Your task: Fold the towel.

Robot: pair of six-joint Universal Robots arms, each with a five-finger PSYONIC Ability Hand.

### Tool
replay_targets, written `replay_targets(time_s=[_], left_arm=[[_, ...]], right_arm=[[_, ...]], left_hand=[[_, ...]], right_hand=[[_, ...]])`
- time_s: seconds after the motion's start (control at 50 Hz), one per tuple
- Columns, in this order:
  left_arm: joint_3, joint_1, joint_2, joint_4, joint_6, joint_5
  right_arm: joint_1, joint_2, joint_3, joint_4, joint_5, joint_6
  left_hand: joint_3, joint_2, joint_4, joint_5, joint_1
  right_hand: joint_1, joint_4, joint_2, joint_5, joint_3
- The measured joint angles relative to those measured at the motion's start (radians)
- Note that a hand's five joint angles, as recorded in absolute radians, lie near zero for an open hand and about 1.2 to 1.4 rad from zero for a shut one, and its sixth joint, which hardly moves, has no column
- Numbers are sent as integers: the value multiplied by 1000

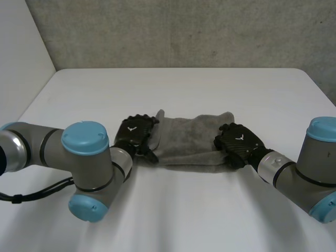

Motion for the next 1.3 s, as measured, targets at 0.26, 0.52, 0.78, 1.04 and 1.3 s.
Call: replay_targets(time_s=[0.26, 0.52, 0.78, 1.04, 1.3], left_arm=[[-100, 207, 120, 17, 116, -150], [-229, 262, 216, 20, 110, -61], [-171, 96, 264, 5, 29, 38], [-5, 42, 61, -15, -85, 33], [70, 58, -57, 7, -27, -23]], right_arm=[[4, -6, 3, 12, 2, -14], [10, -9, 13, 14, 4, -15], [12, -15, 16, 14, 4, -15], [14, -11, 16, 14, 1, -18], [15, -9, 19, 14, 5, -45]], left_hand=[[0, 8, 0, 9, 0], [0, 8, 0, 10, 0], [0, 9, 0, 13, 0], [0, 53, 0, 53, 69], [0, 83, 0, 83, 91]], right_hand=[[7, 0, 0, 2, 0], [6, 0, 0, -4, 0], [7, 0, 0, -8, 0], [6, 0, 0, -8, 0], [6, 0, 0, -8, 0]])
